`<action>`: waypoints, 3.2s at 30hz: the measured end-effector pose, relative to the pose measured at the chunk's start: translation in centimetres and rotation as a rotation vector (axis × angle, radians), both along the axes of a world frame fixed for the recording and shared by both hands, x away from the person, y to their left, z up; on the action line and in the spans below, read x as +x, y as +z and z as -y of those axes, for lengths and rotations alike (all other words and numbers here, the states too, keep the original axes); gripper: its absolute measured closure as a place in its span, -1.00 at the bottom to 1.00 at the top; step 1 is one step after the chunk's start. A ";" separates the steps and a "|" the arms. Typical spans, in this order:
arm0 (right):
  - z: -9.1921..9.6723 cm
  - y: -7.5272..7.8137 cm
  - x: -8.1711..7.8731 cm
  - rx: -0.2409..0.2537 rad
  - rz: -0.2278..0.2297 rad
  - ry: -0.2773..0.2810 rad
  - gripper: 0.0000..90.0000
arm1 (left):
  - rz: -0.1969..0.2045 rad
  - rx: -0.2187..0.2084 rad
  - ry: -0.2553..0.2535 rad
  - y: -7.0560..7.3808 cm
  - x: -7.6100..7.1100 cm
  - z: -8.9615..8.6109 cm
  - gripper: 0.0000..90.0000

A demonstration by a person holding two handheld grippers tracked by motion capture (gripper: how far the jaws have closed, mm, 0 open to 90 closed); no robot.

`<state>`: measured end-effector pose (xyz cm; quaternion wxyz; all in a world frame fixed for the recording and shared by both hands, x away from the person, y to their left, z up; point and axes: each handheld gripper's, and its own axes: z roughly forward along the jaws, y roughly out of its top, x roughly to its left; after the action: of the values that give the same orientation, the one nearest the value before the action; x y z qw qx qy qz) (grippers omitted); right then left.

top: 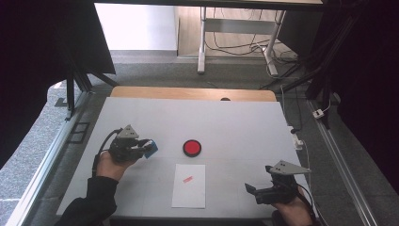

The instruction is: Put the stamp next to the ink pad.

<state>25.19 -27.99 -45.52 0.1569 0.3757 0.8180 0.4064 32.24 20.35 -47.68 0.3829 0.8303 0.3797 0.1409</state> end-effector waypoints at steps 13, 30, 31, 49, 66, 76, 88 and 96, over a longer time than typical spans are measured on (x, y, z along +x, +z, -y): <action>-0.1 0.0 0.0 -0.005 -0.008 0.012 -1.00 | -0.022 0.062 0.023 -1.5 1.0 0.1 0.55; -0.2 -0.1 0.1 -0.012 -0.014 0.017 -1.00 | -0.084 0.062 0.044 -3.2 1.8 -0.3 0.54; -0.2 -0.1 0.1 -0.012 -0.014 0.017 -1.00 | -0.084 0.065 0.037 -3.2 1.8 -0.2 0.54; -0.2 -0.1 0.1 -0.013 -0.016 0.020 -1.00 | -0.068 0.001 0.056 -2.4 1.6 -0.5 -0.11; -0.3 -0.1 0.1 -0.014 -0.020 0.027 -0.99 | -0.060 -0.078 0.008 0.2 0.0 -0.7 -0.68; -0.5 -0.1 0.3 -0.014 -0.021 0.035 -1.00 | -0.065 -0.056 0.005 1.4 -1.8 -0.4 -0.84; -0.4 -0.1 0.2 -0.014 -0.018 0.030 -1.00 | -0.065 -0.119 0.016 2.1 -4.9 -1.6 -0.95; -0.3 -0.1 0.2 -0.016 -0.019 0.021 -1.00 | -0.059 -0.176 0.033 2.2 -7.6 -3.1 -1.00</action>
<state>25.37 -27.70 -45.59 0.1479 0.3696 0.8265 0.3981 24.61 23.45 -45.45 0.4406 0.7907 0.4157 0.0887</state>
